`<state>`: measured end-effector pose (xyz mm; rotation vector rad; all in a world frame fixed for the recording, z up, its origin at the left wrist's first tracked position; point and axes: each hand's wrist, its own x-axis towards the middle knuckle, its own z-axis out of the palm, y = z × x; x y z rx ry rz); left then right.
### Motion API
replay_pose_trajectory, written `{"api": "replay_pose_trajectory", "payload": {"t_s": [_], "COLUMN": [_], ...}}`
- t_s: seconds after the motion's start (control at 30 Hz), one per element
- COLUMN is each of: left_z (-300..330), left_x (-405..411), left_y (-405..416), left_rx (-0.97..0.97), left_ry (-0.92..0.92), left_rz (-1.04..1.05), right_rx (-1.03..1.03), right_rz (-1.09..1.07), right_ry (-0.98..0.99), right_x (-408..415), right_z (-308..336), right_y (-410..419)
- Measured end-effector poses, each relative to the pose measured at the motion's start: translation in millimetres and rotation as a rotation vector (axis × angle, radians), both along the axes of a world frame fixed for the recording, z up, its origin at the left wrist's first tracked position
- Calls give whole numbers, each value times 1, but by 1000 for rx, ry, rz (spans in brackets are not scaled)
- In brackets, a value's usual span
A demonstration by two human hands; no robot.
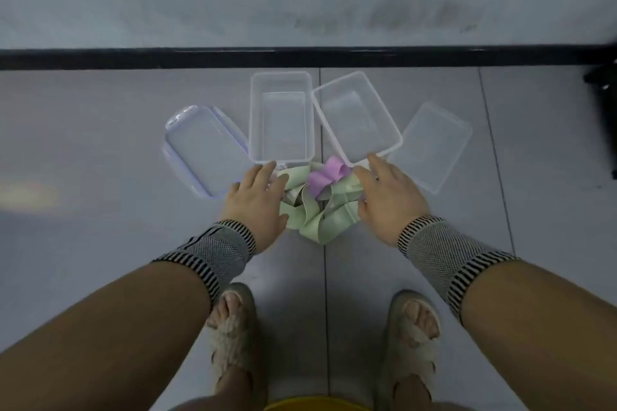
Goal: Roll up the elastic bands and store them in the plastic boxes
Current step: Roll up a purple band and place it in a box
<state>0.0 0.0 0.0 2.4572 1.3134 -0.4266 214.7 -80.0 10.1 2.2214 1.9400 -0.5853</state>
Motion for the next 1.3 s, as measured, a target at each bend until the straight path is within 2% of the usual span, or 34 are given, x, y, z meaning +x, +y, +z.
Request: {"api": "replay_pose_trajectory", "payload": {"t_s": [0.2, 0.33, 0.4, 0.63, 0.7, 0.83, 0.9, 1.03, 1.13, 1.3], "left_z": [-70, -114, -132, -171, -176, -184, -186, -181, -177, -180], "left_x": [-11, -22, -21, -52, -60, -59, -60, -69, -82, -102], "left_y": [-8, -17, -14, 23, 35, 41, 37, 33, 29, 15], "left_rx": [19, 30, 0, -38, -122, -225, -267, -173, -66, -40], "left_ry": [-20, -53, -102, -152, -184, -256, -309, -428, -501, -468], "left_rz": [-65, -117, -37, 477, 540, 534, 628, 798, 901, 991], "right_rx": [4, -31, -14, 132, 178, 234, 216, 152, 154, 153], "right_rz": [28, 71, 86, 182, 186, 162, 137, 135, 54, 34], "right_ry": [53, 20, 56, 186, 215, 219, 199, 148, 132, 111], "right_x": [-13, -20, -26, -80, -95, -114, -116, -116, -108, -95], "right_z": [-59, -103, -123, -156, -162, -173, -173, -178, -181, -183], "right_y": [-3, 10, 23, 54, 63, 68, 65, 58, 51, 34]}}
